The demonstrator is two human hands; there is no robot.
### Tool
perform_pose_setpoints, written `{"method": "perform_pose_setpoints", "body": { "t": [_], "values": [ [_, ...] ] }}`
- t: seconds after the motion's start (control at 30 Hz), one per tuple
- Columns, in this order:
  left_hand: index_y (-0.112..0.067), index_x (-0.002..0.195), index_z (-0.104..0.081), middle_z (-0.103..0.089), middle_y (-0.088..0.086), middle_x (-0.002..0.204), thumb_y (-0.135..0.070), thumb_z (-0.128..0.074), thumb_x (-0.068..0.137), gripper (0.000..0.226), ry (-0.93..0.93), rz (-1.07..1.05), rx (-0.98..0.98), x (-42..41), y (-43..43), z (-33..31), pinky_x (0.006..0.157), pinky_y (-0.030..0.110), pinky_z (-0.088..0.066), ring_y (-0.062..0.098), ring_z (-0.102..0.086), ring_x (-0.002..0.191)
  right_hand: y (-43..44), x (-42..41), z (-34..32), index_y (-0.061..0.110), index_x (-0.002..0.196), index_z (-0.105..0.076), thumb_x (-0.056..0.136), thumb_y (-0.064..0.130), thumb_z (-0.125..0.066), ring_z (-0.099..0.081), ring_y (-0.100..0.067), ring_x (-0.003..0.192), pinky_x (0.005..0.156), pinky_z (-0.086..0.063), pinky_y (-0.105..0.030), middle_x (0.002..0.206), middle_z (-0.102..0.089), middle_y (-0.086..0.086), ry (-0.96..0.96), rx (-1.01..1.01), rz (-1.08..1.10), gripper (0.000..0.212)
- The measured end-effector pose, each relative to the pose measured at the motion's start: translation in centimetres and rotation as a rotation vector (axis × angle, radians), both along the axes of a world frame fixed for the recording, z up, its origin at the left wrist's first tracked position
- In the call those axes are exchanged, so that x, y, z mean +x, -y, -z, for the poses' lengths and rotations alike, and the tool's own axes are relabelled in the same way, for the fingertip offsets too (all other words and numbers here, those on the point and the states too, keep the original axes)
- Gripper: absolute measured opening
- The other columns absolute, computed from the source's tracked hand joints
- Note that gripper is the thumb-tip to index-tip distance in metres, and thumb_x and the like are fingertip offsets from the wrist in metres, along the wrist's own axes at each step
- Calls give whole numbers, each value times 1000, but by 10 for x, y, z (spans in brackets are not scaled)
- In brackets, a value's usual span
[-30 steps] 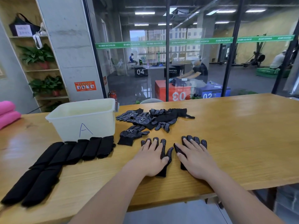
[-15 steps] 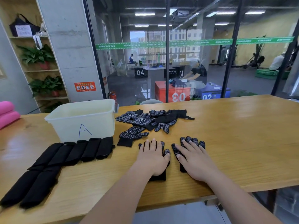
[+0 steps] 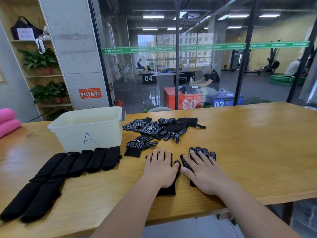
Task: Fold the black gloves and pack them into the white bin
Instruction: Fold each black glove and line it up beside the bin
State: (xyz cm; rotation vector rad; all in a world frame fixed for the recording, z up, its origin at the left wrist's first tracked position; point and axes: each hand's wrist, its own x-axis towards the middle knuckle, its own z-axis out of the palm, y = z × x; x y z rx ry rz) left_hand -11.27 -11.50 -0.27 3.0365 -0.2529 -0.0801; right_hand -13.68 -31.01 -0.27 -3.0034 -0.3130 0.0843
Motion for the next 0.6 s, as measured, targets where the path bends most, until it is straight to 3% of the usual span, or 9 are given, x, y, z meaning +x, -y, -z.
{"method": "perform_pose_setpoints", "body": {
  "t": [0.17, 0.27, 0.33, 0.4, 0.47, 0.6],
  "values": [
    [-28, 170, 1, 12, 0, 177, -68, -11, 107, 76, 20, 7, -21, -9, -10, 5, 132, 51, 4, 25, 15, 163, 0, -10, 4, 49, 165, -8, 106, 68, -9, 15, -9, 160, 131, 4, -43, 174, 8, 17, 96, 91, -40, 62],
    [-28, 170, -10, 1, 0, 178, -67, -15, 108, 74, 81, 9, -80, -18, -20, 3, 133, 50, 1, 24, 7, 164, 5, -18, 3, 49, 157, -39, 109, 58, -26, -10, -4, 159, 130, -14, -35, 170, -23, 22, 245, 285, -81, 50],
    [-27, 167, -27, -18, -1, 176, -61, -21, 110, 67, 243, 25, -124, -25, -26, -2, 133, 48, -6, 22, -7, 164, 7, -24, 3, 44, 138, -65, 107, 52, -39, -34, -3, 145, 118, -33, -29, 152, -49, 26, 353, 364, -83, 41],
    [-27, 155, -49, -43, -7, 162, -53, -32, 111, 54, 400, 50, -205, -33, -33, -10, 129, 41, -21, 18, -29, 154, 6, -29, 3, 42, 123, -73, 104, 52, -42, -45, -1, 127, 105, -43, -28, 133, -60, 29, 412, 315, -108, 38],
    [-31, 136, -65, -59, -15, 139, -48, -42, 108, 40, 441, 107, -293, -43, -40, -15, 118, 37, -37, 13, -44, 136, 5, -31, 3, 42, 125, -72, 103, 56, -39, -46, 0, 125, 104, -44, -29, 130, -61, 30, 391, 251, -154, 42],
    [-36, 121, -73, -61, -23, 116, -45, -55, 105, 26, 423, 288, -286, -63, -63, -16, 106, 31, -44, 2, -48, 116, 3, -32, 1, 41, 125, -73, 100, 55, -40, -43, 3, 126, 105, -42, -27, 131, -60, 31, 402, 282, -215, 43]
  ]
}}
